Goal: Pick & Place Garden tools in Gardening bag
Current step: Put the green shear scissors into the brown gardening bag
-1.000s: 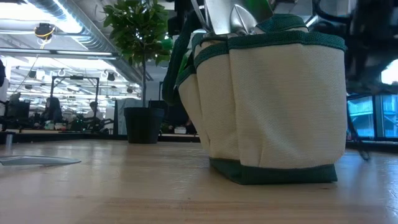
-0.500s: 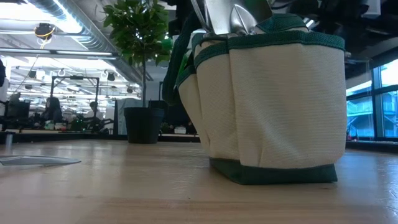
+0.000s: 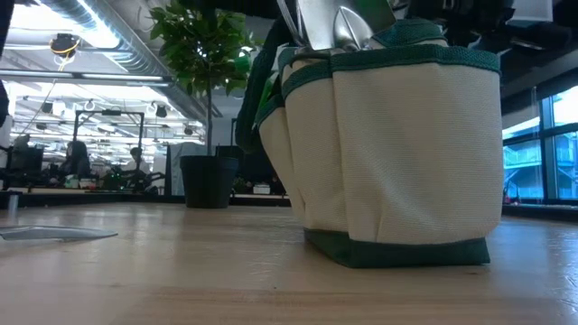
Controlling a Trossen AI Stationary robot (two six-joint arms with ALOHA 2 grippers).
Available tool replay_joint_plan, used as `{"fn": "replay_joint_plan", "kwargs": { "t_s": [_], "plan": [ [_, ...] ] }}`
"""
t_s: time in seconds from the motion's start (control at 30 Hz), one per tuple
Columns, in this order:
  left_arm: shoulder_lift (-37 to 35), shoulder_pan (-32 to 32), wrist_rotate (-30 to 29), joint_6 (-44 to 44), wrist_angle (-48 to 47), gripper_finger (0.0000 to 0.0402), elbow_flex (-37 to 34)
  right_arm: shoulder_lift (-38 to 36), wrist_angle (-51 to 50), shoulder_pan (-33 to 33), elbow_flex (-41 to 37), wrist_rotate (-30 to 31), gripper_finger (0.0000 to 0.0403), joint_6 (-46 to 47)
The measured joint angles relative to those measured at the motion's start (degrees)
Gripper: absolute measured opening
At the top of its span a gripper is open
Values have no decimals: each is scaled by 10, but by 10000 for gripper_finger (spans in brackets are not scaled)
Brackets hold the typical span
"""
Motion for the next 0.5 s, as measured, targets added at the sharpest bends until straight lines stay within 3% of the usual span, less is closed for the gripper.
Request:
{"fn": "replay_joint_plan", "kwargs": {
  "t_s": [0.5],
  "plan": [
    [66, 30, 3, -14, 52, 167, 14, 3, 70, -41, 0, 15, 40, -57]
  ]
}}
